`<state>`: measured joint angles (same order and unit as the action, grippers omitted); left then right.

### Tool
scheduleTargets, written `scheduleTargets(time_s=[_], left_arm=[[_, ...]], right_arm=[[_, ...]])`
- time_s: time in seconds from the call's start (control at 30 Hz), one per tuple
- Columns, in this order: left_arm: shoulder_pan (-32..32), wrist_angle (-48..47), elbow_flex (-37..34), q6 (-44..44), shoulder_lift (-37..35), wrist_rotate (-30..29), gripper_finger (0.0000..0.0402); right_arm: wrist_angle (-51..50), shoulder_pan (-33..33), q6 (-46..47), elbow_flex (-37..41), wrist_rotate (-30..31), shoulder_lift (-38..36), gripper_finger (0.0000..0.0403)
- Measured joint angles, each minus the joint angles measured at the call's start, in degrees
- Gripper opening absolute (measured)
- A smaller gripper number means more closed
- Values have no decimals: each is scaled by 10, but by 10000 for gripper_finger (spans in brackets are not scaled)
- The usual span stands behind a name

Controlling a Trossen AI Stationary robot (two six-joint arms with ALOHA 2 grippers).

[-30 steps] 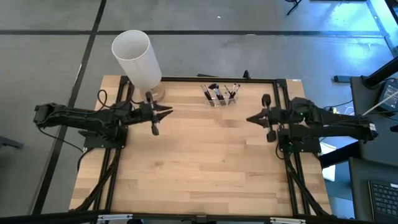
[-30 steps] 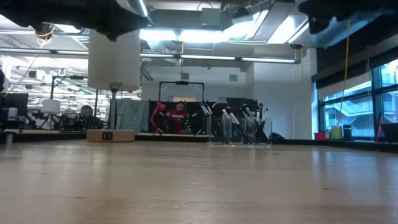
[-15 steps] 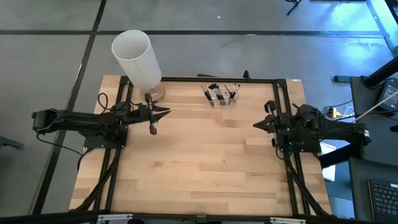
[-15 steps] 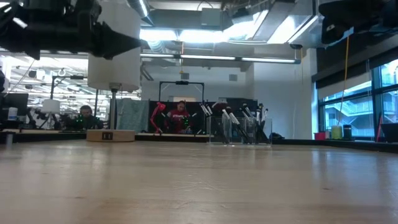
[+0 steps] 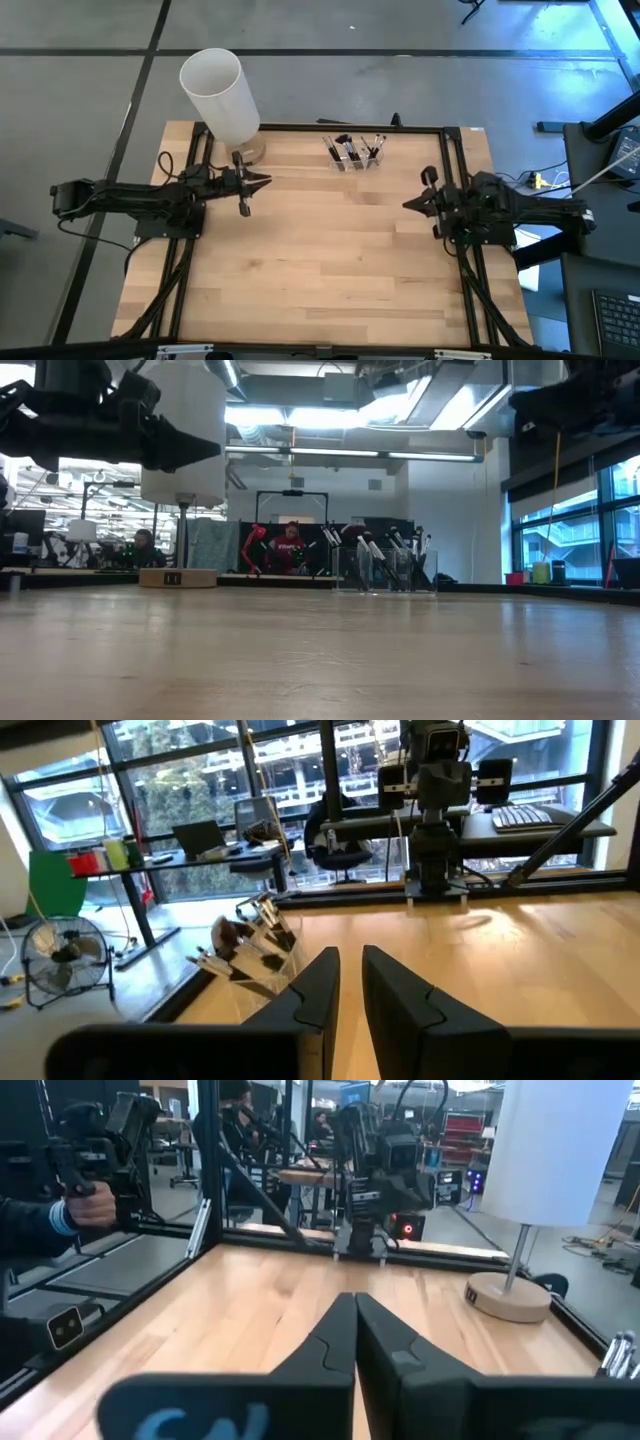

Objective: Put items in baskets/containers
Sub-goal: Return to Home Position

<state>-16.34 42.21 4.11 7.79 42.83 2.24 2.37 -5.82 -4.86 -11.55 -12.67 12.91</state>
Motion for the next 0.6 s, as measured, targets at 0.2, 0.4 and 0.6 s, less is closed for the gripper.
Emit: scheduleTargets(time_s=[0.2, 0.4, 0.6], left_arm=[[0, -7, 0, 0, -33, 7, 42], [0, -85, 0, 4, -93, 9, 42], [0, -144, 0, 15, -154, 8, 42]], right_arm=[[-24, -22, -6, 6, 0, -10, 4], [-36, -59, -11, 6, -14, -51, 4], [-35, -72, 8, 6, -56, -70, 4]])
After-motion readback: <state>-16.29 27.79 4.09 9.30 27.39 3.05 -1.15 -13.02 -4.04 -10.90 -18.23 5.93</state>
